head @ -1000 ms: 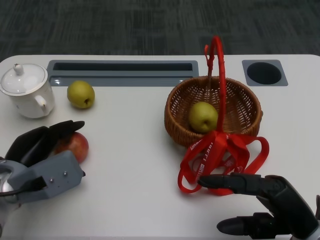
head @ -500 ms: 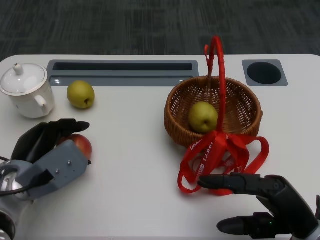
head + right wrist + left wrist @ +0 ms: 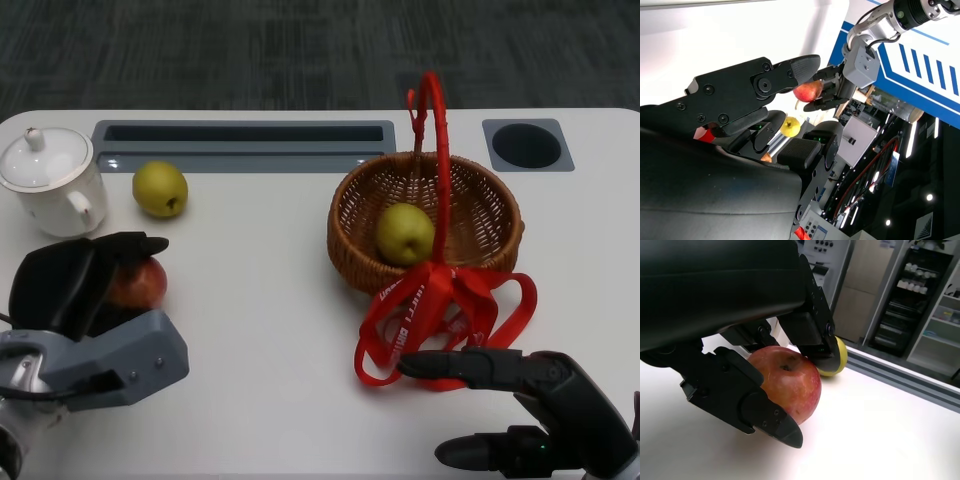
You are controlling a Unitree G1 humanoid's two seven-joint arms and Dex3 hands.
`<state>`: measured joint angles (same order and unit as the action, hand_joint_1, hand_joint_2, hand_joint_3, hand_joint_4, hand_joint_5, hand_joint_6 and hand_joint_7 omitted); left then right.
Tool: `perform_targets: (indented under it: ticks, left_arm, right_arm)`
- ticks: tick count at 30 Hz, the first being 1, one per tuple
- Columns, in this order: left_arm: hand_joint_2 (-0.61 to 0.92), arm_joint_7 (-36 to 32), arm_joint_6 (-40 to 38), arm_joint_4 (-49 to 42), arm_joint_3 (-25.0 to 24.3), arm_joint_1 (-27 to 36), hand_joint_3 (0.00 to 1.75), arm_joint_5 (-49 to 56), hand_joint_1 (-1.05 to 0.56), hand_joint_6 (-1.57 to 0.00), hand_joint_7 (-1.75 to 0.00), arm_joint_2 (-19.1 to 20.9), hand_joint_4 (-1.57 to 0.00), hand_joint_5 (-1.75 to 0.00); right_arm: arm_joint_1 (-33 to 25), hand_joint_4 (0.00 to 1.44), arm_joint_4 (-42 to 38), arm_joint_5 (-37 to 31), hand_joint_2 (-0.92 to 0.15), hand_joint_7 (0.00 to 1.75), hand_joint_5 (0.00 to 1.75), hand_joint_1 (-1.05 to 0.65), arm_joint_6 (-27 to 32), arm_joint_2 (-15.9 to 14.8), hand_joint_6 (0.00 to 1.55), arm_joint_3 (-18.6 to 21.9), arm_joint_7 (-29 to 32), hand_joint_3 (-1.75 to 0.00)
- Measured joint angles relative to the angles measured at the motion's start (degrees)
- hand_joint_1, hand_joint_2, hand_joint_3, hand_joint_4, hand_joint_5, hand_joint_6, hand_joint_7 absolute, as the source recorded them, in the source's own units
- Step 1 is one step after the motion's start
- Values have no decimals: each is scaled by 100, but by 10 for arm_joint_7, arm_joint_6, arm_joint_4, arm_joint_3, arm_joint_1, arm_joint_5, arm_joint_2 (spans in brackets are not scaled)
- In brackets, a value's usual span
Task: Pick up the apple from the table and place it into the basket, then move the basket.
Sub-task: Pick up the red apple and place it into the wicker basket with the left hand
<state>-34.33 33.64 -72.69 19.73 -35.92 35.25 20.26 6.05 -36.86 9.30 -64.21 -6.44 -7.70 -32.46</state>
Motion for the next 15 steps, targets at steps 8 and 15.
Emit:
perform_targets:
  ticks: [8, 15]
  left_arm:
    - [81, 18, 67, 55, -20, 34, 0, -28, -14, -110, -1, 16, -130, -14]
    - [81, 85, 137, 170, -60, 89, 0, -90, -12, -111, -1, 23, -125, -10]
  right_arm:
    - [2, 84, -7, 0, -87, 0, 0, -52, -3, 1, 74, 0, 0, 0]
    - [8, 84, -26, -2, -87, 0, 0, -51, -11, 3, 74, 1, 0, 0]
